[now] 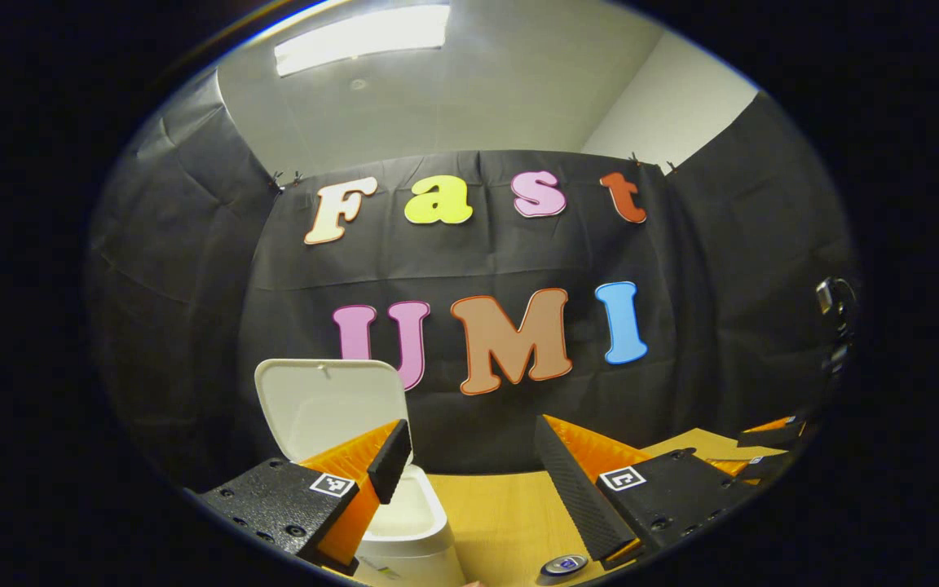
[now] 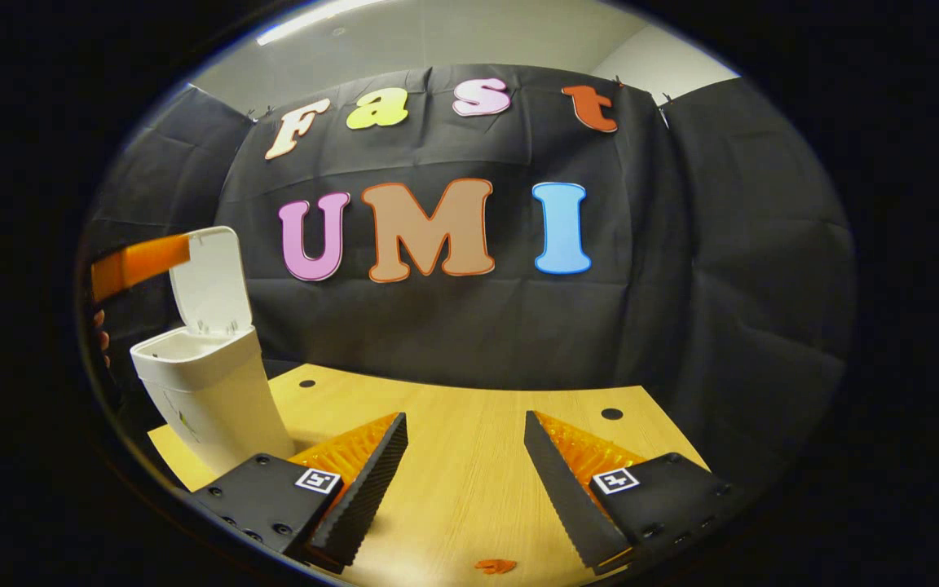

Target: Press the lid of the desktop garbage bin to open it, pick up the crumpled paper on the desktop and throw it into the bin, then pick up the pop can on the desktop and drop it into the bin, and finally close the garbage bin lid.

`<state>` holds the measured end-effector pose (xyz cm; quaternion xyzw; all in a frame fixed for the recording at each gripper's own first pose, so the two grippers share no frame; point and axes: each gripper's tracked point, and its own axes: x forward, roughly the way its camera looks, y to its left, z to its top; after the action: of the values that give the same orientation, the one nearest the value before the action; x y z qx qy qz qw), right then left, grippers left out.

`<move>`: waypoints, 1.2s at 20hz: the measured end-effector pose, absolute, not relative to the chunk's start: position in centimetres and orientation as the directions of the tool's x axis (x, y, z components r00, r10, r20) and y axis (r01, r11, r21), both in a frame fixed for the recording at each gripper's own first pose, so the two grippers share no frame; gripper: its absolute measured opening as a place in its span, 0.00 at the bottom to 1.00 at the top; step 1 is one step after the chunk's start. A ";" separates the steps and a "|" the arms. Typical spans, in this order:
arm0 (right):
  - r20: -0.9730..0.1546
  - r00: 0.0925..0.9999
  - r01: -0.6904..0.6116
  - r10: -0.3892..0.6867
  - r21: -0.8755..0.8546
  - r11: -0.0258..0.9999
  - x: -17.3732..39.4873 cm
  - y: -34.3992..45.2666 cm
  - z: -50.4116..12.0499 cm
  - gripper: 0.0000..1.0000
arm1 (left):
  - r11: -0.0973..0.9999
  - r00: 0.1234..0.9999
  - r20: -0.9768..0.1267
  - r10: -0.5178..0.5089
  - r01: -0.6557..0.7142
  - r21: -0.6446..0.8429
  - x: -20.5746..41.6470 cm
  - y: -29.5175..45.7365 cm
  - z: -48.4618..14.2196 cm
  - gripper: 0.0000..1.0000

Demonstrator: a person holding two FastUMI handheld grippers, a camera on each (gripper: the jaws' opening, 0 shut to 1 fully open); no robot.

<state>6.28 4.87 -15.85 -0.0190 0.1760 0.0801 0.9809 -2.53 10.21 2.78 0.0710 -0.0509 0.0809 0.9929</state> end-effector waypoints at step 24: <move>-0.797 0.602 -0.183 0.052 -0.074 0.980 0.7 0.7 -38.1 0.97 | 0.955 0.972 0.105 0.210 -0.227 0.190 -3.9 11.2 3.1 0.93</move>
<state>0.66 0.73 -38.12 -0.0742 0.4415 0.0658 0.8918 -3.87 11.16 3.08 0.1009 -0.0418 0.1107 0.9878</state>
